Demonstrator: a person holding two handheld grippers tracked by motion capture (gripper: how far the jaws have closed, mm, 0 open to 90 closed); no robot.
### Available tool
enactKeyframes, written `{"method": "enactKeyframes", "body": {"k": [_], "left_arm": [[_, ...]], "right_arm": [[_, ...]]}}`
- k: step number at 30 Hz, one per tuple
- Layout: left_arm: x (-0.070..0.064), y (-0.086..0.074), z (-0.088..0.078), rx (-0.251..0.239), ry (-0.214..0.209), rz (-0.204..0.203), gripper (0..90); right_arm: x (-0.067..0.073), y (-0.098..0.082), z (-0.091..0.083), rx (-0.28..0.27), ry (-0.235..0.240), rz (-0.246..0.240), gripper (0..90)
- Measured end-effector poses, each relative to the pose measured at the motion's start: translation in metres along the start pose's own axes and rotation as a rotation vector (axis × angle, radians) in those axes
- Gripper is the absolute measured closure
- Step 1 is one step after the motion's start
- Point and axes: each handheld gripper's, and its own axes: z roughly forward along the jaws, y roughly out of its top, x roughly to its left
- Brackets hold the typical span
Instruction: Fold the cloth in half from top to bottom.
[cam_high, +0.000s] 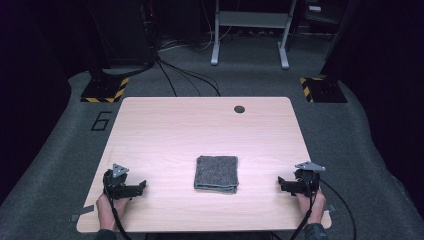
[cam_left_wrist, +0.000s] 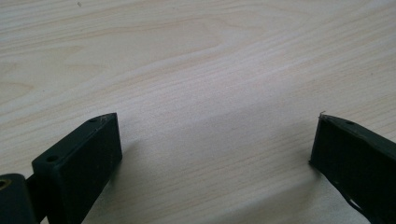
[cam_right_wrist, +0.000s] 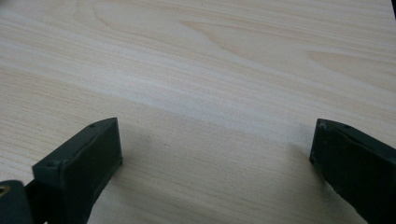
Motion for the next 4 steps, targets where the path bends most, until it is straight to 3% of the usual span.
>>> {"method": "enactKeyframes", "body": {"k": [4], "left_arm": [[-0.0019,0.0012,0.0009,0.002,0.008,-0.007,1.7]], "right_arm": [[-0.0001,0.0000,0.0003,0.000,0.001,0.004,1.2]]}}
